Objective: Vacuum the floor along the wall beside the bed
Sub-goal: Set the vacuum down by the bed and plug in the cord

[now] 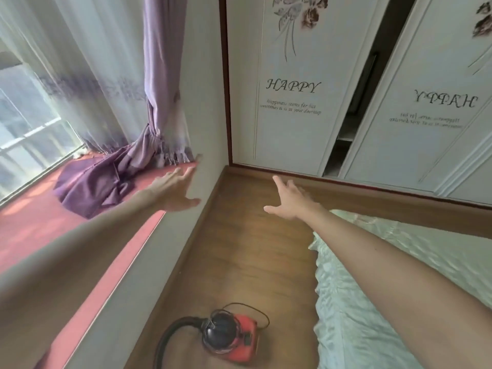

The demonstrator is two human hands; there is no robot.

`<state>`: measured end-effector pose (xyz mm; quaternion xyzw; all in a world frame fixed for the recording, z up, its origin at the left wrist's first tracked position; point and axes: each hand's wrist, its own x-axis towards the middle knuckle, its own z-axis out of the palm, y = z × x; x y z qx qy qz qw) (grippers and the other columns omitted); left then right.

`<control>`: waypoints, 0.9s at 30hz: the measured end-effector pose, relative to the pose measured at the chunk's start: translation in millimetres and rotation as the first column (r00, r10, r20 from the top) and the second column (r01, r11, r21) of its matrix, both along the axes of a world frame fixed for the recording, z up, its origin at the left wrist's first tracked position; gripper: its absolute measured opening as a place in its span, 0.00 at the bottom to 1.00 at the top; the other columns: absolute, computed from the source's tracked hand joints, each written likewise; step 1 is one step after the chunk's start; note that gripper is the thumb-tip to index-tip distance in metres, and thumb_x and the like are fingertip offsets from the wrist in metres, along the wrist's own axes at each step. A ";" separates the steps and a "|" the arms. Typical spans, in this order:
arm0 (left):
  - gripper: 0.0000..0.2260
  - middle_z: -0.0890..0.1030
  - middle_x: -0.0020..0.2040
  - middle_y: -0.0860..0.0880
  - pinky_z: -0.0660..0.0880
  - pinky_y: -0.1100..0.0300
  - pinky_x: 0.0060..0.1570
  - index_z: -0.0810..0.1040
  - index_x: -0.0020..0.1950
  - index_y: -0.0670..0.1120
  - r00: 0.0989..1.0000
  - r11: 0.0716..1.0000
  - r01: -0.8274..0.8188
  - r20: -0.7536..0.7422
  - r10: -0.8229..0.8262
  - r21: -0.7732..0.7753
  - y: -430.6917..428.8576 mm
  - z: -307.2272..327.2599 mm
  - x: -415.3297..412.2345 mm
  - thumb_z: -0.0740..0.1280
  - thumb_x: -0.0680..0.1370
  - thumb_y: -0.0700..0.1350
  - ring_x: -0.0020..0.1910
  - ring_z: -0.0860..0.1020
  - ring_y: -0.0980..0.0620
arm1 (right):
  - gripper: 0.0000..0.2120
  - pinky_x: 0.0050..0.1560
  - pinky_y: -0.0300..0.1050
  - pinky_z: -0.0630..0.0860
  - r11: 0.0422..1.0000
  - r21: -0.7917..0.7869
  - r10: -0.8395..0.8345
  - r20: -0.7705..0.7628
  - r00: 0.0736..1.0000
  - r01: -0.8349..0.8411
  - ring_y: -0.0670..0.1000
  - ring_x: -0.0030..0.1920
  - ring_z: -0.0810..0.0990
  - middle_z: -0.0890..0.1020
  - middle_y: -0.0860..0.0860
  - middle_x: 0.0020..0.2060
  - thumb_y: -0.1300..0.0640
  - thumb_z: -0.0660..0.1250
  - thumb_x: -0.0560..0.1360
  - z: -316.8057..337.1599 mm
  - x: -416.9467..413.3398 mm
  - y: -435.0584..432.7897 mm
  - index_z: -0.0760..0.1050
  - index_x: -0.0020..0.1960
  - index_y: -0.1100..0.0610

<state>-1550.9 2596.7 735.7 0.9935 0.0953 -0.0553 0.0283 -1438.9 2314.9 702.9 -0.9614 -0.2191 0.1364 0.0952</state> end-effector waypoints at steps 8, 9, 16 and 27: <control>0.40 0.71 0.67 0.41 0.74 0.45 0.60 0.53 0.79 0.48 0.974 1.000 0.000 -0.225 -0.005 -0.021 -13.7 -107.7 -12.1 0.66 0.75 0.63 0.64 0.74 0.39 | 0.42 0.57 0.56 0.71 0.997 -0.081 -0.036 -0.188 0.982 0.021 0.63 0.67 0.70 0.66 0.57 0.69 0.36 0.67 0.73 -122.0 -24.3 -18.6 0.49 0.77 0.48; 0.40 0.71 0.68 0.41 0.74 0.44 0.60 0.52 0.79 0.48 0.967 1.000 0.013 -0.254 -0.020 -0.028 -15.0 -120.7 -10.6 0.66 0.74 0.64 0.65 0.74 0.39 | 0.41 0.56 0.55 0.71 0.996 -0.089 -0.048 -0.210 0.977 0.029 0.62 0.67 0.70 0.66 0.57 0.69 0.36 0.66 0.74 -136.0 -28.3 -19.6 0.49 0.77 0.48; 0.37 0.72 0.66 0.43 0.76 0.45 0.58 0.52 0.79 0.49 0.902 0.987 0.131 -0.402 -0.157 -0.092 -21.1 -225.9 3.3 0.65 0.77 0.62 0.62 0.75 0.42 | 0.42 0.58 0.55 0.73 0.986 -0.120 -0.155 -0.360 0.920 0.119 0.62 0.67 0.70 0.66 0.58 0.70 0.35 0.65 0.74 -239.8 -60.1 -15.7 0.47 0.78 0.48; 0.33 0.71 0.67 0.42 0.74 0.44 0.61 0.57 0.76 0.47 0.692 0.933 0.249 -0.626 -0.359 -0.260 -8.2 -429.9 -27.7 0.64 0.77 0.61 0.65 0.73 0.40 | 0.39 0.58 0.54 0.73 0.944 -0.236 -0.328 -0.581 0.745 0.232 0.61 0.67 0.72 0.69 0.58 0.69 0.38 0.65 0.76 -422.5 -142.0 5.9 0.50 0.78 0.51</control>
